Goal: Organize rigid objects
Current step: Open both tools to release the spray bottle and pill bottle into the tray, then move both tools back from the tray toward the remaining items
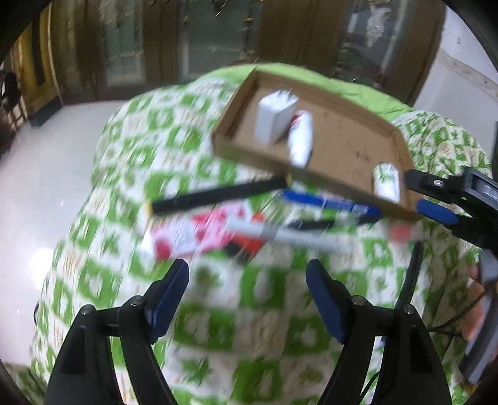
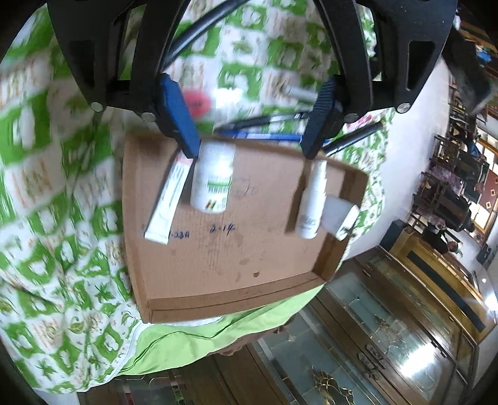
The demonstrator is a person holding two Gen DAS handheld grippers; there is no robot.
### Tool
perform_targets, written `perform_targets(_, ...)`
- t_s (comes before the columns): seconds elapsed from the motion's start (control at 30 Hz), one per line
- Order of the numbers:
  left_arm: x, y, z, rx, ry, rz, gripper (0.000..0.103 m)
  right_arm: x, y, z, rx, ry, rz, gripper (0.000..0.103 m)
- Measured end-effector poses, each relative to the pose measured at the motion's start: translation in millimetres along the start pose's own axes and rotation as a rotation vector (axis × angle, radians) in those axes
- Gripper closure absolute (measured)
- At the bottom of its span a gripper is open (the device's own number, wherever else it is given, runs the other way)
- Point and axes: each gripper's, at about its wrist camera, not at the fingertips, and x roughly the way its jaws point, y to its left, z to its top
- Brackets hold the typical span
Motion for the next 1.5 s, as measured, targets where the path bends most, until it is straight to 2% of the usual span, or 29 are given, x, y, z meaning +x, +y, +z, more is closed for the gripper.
perform_targets(0.1,-7.9,7.1,-5.3,-0.047,-0.009,-0.027,0.024,-8.8,5.4,-19.9,0.001,0.015,0.011,0.029)
perform_targets(0.3,-21.8,17.9,-15.8,-0.111,-0.021,-0.035,0.023,-21.5,13.7,-58.9,0.002,0.064,0.032,0.029)
perform_targets(0.43,-36.7,25.4,-23.0,-0.155,-0.058,-0.058,0.021,-31.3,15.8,-71.4,-0.002,0.069,0.027,0.029)
perform_targets(0.67,-36.5,33.0,-29.7,-0.21,-0.031,-0.061,0.021,-44.6,6.3,-84.2,0.044,0.067,0.006,0.029)
perform_targets(1.0,-40.5,33.4,-34.7,-0.212,-0.025,-0.069,0.021,-46.1,5.8,-89.0,0.046,0.088,-0.006,0.029)
perform_targets(1.23,-35.5,39.0,-36.1,-0.24,-0.002,-0.127,0.021,-48.9,-2.6,-85.8,0.07,0.076,-0.018,0.029)
perform_targets(1.4,-32.4,41.2,-36.3,-0.26,0.011,-0.137,0.021,-53.3,-30.1,-77.0,0.168,0.063,-0.004,0.029)
perform_targets(1.47,-31.0,40.4,-36.5,-0.257,0.019,-0.143,0.021,-49.7,-38.1,-76.1,0.203,0.089,0.029,0.03)
perform_targets(1.5,-30.0,39.6,-36.6,-0.255,0.025,-0.146,0.021,-45.6,-42.1,-77.0,0.227,0.115,0.055,0.034)
